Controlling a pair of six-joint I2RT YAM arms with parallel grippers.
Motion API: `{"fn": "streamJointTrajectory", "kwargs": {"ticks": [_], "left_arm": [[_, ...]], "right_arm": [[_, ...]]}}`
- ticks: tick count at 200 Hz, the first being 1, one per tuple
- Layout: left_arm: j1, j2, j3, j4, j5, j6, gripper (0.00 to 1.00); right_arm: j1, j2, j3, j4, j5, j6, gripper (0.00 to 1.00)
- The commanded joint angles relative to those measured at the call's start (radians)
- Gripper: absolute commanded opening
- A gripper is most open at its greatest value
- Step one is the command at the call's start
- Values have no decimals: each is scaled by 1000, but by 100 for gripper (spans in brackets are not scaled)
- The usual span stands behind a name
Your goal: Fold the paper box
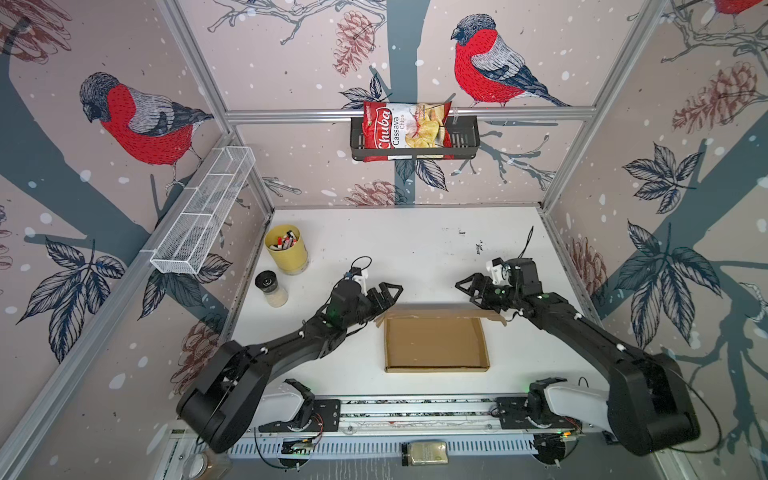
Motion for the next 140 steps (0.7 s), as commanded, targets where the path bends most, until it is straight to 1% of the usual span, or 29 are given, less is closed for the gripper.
{"fn": "streamJointTrajectory", "kwargs": {"ticks": [1,11,17,26,34,46,56,66,79,94,101,111,131,140], "left_arm": [[50,120,133,36,109,92,94],[76,175,210,-12,133,136,94],[98,198,248,-69,135,170,94],[143,223,293,-128,153,203,94],[179,232,316,-148,176,220,94],[218,224,348,-197,181,241,93],[231,192,382,-274,167,277,93],[232,140,405,-367,126,339,94],[232,52,405,-477,82,421,94],[230,-51,390,-595,29,509,92],[226,-93,388,-641,16,554,91],[211,-145,391,-700,-24,605,91],[205,-202,392,-742,-87,648,92],[217,-202,397,-738,-96,649,92]], "right_arm": [[-7,94,86,143,2,51,86],[-26,157,148,123,10,26,86],[-40,190,181,107,12,8,86],[-61,231,224,79,15,-19,86],[-77,253,251,71,11,-34,86],[-99,271,291,49,14,-57,86],[-104,270,342,-28,48,-113,87],[-103,248,375,-111,97,-180,88],[-105,191,370,-196,162,-262,88],[-101,109,344,-265,224,-323,87],[-78,72,350,-309,257,-356,86],[-8,19,364,-369,348,-414,86],[196,-92,381,-444,583,-517,83],[281,-133,394,-460,647,-569,81]]}}
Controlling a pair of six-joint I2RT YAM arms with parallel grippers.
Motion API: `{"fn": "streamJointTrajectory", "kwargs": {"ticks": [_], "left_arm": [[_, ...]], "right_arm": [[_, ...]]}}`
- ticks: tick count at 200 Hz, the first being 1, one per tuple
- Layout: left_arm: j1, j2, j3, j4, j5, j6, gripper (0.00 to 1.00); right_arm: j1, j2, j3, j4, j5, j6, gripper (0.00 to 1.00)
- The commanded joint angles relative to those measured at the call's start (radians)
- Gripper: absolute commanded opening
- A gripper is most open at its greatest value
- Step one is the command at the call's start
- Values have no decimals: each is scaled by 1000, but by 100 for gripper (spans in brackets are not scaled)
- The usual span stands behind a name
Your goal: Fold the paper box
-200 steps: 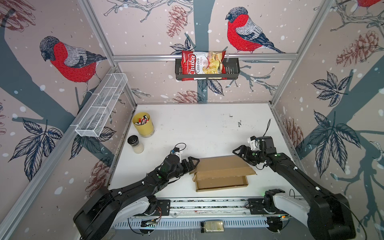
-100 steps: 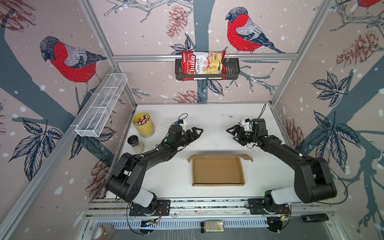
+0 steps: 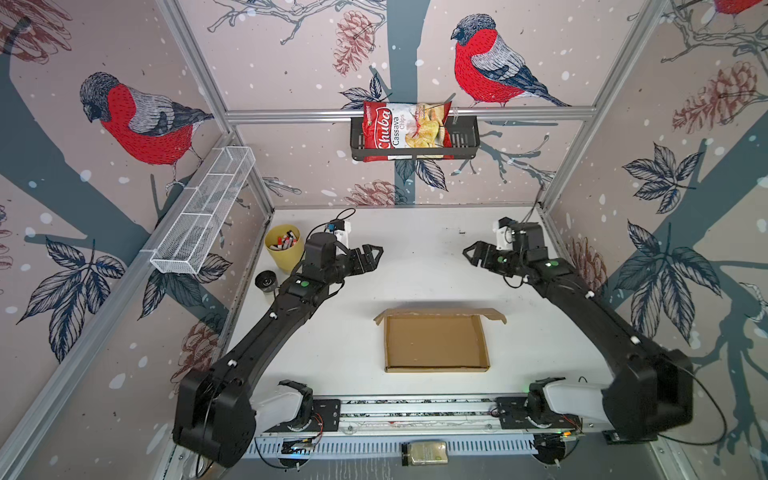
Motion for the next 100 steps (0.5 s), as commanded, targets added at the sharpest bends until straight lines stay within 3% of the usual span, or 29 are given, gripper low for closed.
{"fn": "streamJointTrajectory", "kwargs": {"ticks": [1,13,39,52,73,90,100], "left_arm": [[13,-21,5,-111,-93,102,92],[34,-6,19,-101,-78,94,92],[45,22,61,-75,-35,82,92],[45,12,69,-61,-35,91,97],[51,-29,64,-57,-165,94,97],[54,-57,59,-65,-292,100,97],[69,-64,56,-63,-297,117,97]], "right_arm": [[158,-87,27,-129,286,-191,81],[263,-135,46,-137,340,-279,75],[521,-213,57,-124,482,-478,76],[615,-216,70,-155,482,-573,77],[758,-182,68,-210,541,-709,81],[792,-143,68,-235,589,-753,82],[799,-134,66,-244,585,-774,82]]}}
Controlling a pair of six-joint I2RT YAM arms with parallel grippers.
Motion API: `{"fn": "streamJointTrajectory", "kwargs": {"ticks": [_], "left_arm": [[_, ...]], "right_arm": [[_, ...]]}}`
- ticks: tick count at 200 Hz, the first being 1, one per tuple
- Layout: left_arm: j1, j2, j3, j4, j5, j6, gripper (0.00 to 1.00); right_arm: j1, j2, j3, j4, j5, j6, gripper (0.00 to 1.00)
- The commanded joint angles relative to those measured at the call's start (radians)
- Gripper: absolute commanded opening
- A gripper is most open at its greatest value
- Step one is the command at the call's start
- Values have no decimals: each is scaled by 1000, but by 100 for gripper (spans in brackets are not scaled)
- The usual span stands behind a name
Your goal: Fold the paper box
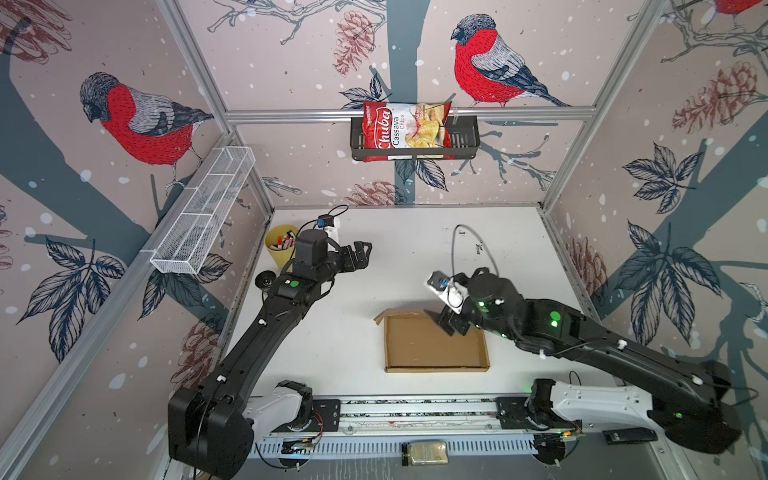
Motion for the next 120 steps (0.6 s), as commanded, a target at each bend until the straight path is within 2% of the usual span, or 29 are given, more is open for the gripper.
{"fn": "streamJointTrajectory", "kwargs": {"ticks": [1,16,29,45,66,79,101,120], "left_arm": [[20,-20,-3,15,-129,42,97],[64,-31,-22,44,8,51,95],[93,-51,-58,113,131,55,83],[98,-68,-79,161,163,65,65],[113,-16,-11,89,153,98,48],[121,28,35,40,155,104,45],[135,78,81,31,168,96,44],[141,119,97,43,185,86,48]], "right_arm": [[23,22,0,-58,98,-136,82],[25,20,-17,-52,71,-166,81],[25,28,-41,-26,112,-193,73],[25,56,-44,7,147,-227,59],[21,86,-46,87,176,-296,38],[13,102,-47,126,196,-355,29],[-21,132,-50,189,223,-481,16],[-78,168,-38,284,229,-601,6]]}}
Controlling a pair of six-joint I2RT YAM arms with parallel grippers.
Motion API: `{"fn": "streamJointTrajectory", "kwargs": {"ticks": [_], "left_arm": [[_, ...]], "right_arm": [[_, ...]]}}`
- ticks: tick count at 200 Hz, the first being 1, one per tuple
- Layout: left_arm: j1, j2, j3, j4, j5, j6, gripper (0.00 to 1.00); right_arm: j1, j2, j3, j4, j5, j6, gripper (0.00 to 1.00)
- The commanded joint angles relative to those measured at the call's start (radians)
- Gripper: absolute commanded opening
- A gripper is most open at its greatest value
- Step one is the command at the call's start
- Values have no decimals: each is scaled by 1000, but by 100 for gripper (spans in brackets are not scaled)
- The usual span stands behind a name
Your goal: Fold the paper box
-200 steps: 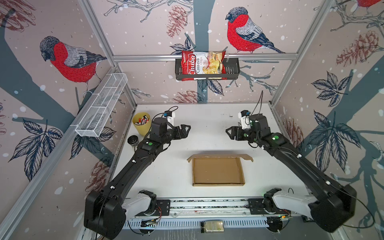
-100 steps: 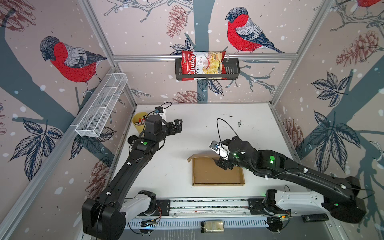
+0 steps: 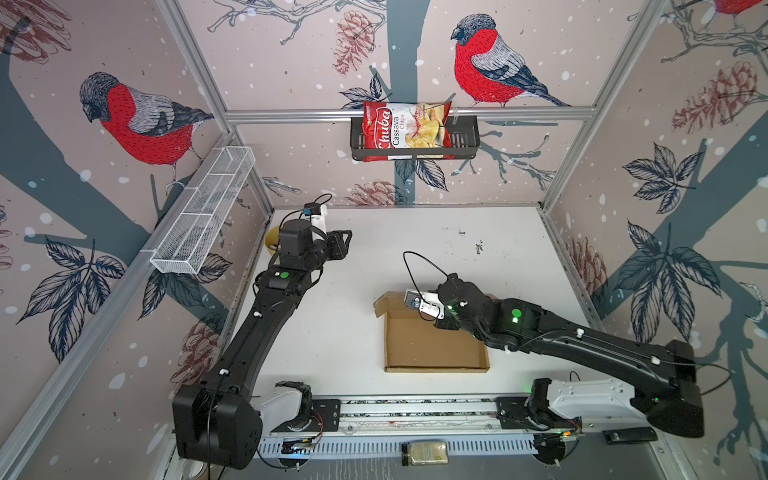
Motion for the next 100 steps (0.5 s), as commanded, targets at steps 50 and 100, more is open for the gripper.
{"fn": "streamJointTrajectory", "kwargs": {"ticks": [50,100], "left_arm": [[10,125,42,86,103,-59,62],[9,214,58,112,201,-200,75]], "right_arm": [[-147,137,52,338,-26,-358,2],[-164,186,14,430,-49,-401,54]]}}
